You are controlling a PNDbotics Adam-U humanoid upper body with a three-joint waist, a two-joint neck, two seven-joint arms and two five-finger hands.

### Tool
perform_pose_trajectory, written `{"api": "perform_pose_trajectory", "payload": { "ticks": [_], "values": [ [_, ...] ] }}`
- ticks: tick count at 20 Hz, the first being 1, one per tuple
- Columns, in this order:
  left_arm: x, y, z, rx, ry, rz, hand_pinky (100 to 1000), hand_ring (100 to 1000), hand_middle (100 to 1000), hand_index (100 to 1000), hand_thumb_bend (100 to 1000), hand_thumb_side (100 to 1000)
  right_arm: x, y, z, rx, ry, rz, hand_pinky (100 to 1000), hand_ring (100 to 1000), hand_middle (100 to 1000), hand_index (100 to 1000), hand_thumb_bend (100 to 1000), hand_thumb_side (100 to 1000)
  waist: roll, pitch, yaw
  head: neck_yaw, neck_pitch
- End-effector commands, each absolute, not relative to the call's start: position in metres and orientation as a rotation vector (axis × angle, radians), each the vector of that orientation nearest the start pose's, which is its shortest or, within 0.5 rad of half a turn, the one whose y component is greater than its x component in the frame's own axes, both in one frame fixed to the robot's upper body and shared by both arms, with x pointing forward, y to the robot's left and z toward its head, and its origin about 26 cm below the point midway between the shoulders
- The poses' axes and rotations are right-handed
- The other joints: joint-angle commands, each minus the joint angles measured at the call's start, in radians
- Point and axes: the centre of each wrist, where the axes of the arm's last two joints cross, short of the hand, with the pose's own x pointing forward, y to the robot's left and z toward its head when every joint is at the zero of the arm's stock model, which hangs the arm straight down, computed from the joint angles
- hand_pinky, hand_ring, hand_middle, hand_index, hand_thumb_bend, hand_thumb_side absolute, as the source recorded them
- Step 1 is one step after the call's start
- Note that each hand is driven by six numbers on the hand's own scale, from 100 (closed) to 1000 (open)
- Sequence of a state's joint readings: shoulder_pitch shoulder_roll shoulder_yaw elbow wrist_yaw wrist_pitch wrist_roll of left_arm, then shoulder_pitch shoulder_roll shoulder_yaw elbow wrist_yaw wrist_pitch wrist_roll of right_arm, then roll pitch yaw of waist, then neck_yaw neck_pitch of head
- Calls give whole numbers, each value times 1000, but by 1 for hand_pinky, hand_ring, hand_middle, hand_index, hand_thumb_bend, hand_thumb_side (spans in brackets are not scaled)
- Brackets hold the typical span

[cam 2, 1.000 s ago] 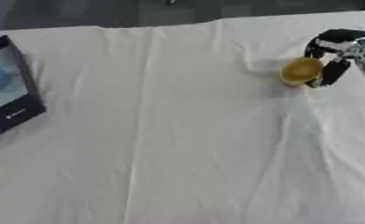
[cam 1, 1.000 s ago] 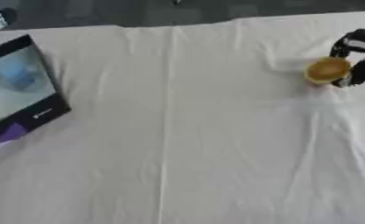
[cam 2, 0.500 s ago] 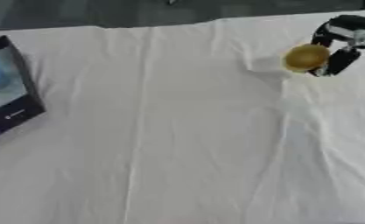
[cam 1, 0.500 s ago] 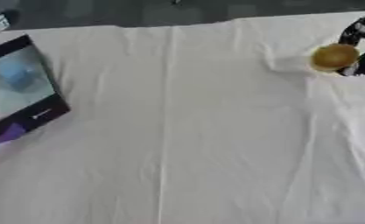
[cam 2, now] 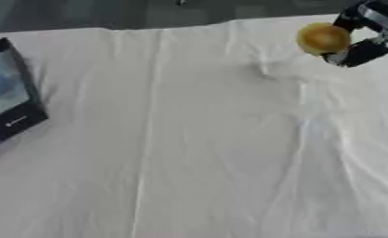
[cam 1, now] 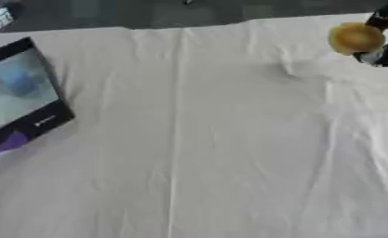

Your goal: Pick up the objects with one hand, pass them to the other hand, and then place them into the box on the other side of the table.

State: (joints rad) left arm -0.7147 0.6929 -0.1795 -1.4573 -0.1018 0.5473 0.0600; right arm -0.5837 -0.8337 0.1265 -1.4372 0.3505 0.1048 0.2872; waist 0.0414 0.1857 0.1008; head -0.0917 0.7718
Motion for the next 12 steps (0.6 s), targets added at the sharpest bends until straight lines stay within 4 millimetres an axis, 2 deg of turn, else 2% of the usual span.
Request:
{"api": "perform_pose_trajectory", "payload": {
  "ticks": [1,6,12],
  "values": [
    [396,301,275,797,-1620,-516,781,762,750,741,646,532,376,-356,247,-830,-1633,1034,837,652,472,594,249,100,9,-11,3,0,-2],
    [387,274,298,765,-1738,-584,779,762,748,740,657,521,378,-328,240,-718,-1727,1007,832,645,475,601,227,100,13,-14,6,4,-2],
    [367,236,326,701,-1941,-704,774,761,747,743,652,507,386,-293,226,-571,-1848,907,830,631,474,602,190,100,16,-19,5,2,-2]
  ]
}}
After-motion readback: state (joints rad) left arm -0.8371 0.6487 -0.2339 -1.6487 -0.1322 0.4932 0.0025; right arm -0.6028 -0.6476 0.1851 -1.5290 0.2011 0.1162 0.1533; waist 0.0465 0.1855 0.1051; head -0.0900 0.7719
